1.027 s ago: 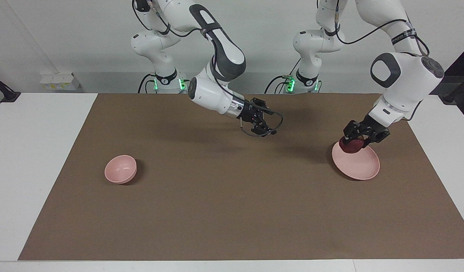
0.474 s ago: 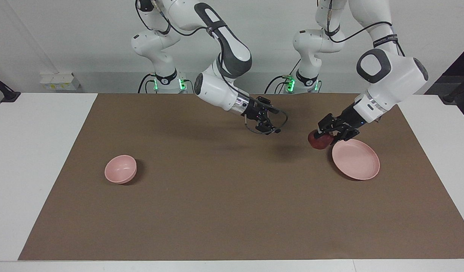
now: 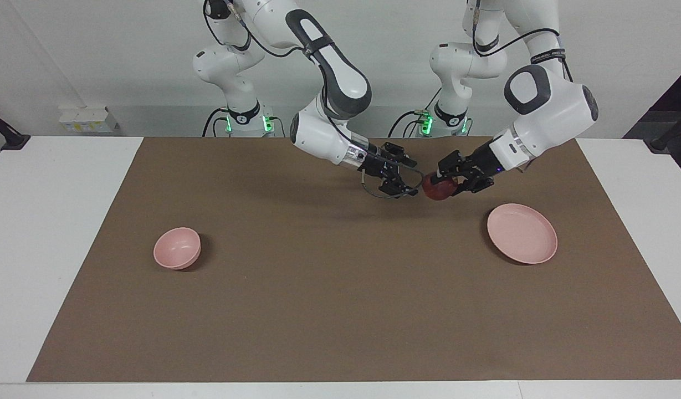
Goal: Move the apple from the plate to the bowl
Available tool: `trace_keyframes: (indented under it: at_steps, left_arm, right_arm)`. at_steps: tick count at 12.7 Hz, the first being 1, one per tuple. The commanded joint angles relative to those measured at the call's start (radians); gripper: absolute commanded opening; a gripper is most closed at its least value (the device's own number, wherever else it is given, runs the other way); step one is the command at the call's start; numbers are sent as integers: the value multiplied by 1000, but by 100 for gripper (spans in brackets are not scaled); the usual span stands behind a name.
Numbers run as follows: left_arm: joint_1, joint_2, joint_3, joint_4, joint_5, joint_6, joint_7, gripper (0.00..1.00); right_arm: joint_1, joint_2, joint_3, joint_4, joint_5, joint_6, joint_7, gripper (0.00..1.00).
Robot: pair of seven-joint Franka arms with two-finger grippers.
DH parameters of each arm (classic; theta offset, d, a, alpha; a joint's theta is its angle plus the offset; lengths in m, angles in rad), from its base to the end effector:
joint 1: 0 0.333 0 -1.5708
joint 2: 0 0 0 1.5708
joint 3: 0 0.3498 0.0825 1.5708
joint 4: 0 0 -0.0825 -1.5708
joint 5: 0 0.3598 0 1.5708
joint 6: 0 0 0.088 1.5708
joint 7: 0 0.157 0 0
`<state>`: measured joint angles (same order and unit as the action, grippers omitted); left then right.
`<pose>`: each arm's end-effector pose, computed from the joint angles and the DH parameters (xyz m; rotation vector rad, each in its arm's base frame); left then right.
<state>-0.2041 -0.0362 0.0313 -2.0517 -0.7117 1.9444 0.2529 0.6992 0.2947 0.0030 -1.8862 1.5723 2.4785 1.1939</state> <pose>0.4981 -0.1624 0.4675 2.4815 -0.1639 -0.0540 0.4928 0.4525 0.4034 -1.4243 1.6368 0.9079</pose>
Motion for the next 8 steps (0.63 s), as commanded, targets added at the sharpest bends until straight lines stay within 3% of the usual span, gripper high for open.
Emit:
trace_keyframes:
  at_steps: [1,8]
  left_arm:
    - [-46,-59,16,-64,-20,-7,-46,0]
    - [-109,-59,16,-58,-60,11,-116,0]
  right_arm:
    - [-3,-2,5,-2,31,13,-45,100]
    - [-1,0,5,9,37,19,-48,100]
